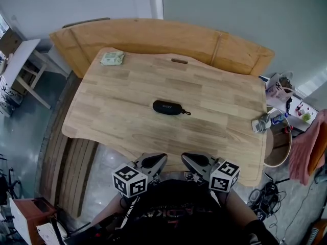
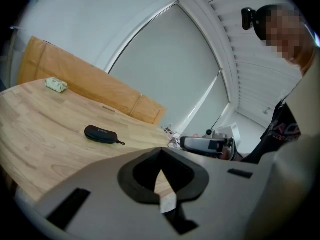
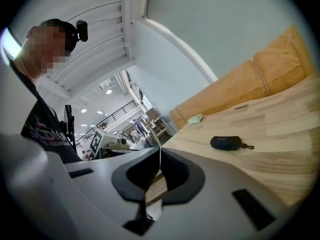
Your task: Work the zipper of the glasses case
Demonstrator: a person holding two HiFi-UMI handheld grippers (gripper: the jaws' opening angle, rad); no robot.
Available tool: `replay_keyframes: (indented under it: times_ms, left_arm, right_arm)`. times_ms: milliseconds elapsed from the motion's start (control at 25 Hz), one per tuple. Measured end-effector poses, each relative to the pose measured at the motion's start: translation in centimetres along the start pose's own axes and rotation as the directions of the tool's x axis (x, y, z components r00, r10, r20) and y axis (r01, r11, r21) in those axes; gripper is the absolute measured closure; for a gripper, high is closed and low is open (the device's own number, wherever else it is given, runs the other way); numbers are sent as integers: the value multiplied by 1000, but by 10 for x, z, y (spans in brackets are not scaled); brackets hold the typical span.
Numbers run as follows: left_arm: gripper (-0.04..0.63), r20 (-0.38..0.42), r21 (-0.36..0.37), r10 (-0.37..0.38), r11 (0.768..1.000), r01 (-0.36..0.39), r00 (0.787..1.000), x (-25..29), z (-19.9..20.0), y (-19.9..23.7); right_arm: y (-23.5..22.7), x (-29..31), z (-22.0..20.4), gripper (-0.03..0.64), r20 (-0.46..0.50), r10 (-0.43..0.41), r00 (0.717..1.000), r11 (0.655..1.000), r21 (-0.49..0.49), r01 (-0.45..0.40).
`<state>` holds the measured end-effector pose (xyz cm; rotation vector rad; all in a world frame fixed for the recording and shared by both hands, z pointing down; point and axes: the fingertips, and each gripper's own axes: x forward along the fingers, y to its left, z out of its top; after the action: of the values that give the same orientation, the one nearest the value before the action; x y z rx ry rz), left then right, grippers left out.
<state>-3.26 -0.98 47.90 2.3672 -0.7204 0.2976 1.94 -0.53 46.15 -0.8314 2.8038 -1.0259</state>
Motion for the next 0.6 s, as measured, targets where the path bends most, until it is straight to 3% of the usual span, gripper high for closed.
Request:
replay_keyframes:
  times_ms: [400, 600]
  left_arm:
    - [591, 3, -20, 14, 1000, -13, 1000, -2, -2, 3]
    - [591, 9, -48, 33, 998, -32, 999, -3, -5, 10]
  right_arm:
    - [-24, 2, 9, 532, 1, -37, 999, 999, -7, 37]
    - [-58, 12, 9, 511, -70, -94, 993, 992, -94, 87]
